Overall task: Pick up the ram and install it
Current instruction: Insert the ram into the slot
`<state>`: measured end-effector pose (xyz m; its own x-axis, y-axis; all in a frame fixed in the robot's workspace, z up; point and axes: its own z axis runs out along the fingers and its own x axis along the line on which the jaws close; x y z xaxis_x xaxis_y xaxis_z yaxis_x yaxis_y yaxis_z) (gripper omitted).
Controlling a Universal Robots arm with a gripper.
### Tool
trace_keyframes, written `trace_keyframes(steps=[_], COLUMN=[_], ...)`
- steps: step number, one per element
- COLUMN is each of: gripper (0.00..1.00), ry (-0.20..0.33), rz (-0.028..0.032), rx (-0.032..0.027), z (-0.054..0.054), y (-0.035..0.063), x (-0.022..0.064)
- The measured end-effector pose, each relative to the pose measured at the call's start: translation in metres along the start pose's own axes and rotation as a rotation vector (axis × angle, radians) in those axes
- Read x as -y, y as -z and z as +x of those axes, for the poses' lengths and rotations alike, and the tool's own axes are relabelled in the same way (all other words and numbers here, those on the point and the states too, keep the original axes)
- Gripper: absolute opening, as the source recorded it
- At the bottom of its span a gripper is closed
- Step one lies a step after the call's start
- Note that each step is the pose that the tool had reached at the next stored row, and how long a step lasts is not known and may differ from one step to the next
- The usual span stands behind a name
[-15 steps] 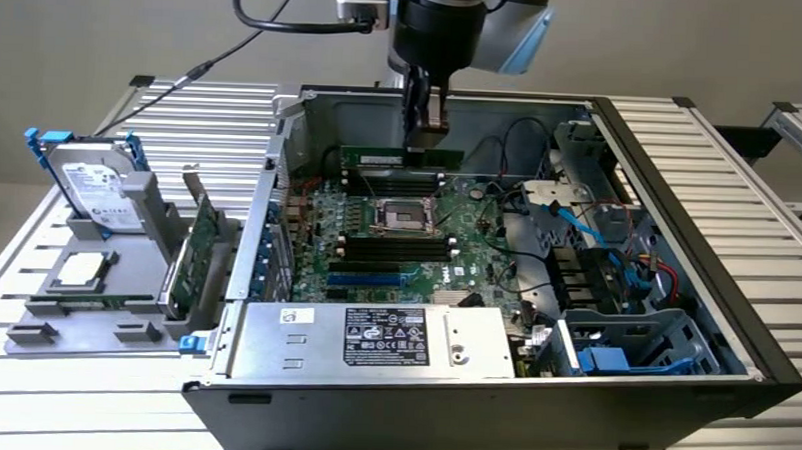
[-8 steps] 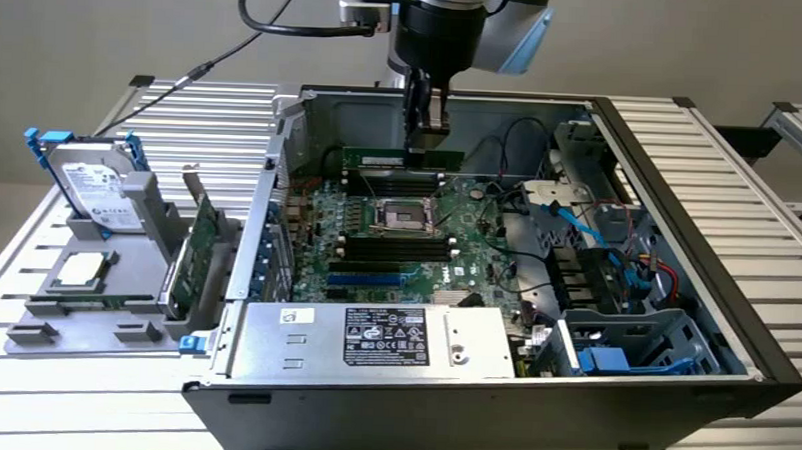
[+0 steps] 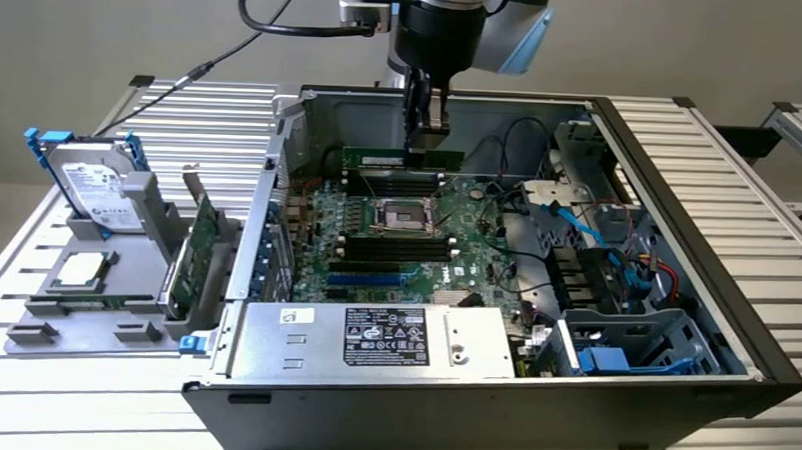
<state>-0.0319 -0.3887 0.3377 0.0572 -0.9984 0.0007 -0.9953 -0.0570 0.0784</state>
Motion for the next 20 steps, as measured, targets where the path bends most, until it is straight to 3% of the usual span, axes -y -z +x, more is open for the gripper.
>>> trace_keyframes(steps=[7,9,10,13,16,20], gripper=[0.14,0.14,0.14,0.14,0.14,0.14], ry=[0.000,0.001,0.001,0.001,0.001,0.001], rz=[0.0001,0.0012,0.0045,0.0242,0.0285,0.0287], rx=[0.0001,0.0038,0.0042,0.0030,0.0026,0.0026], z=[0.000,0.000,0.000,0.000,0.000,0.000], y=[0.0000,-0.0001,-0.0007,-0.0050,-0.0105,-0.0178], x=[0.0000,0.0001,-0.0003,-0.0054,-0.0082,-0.0080])
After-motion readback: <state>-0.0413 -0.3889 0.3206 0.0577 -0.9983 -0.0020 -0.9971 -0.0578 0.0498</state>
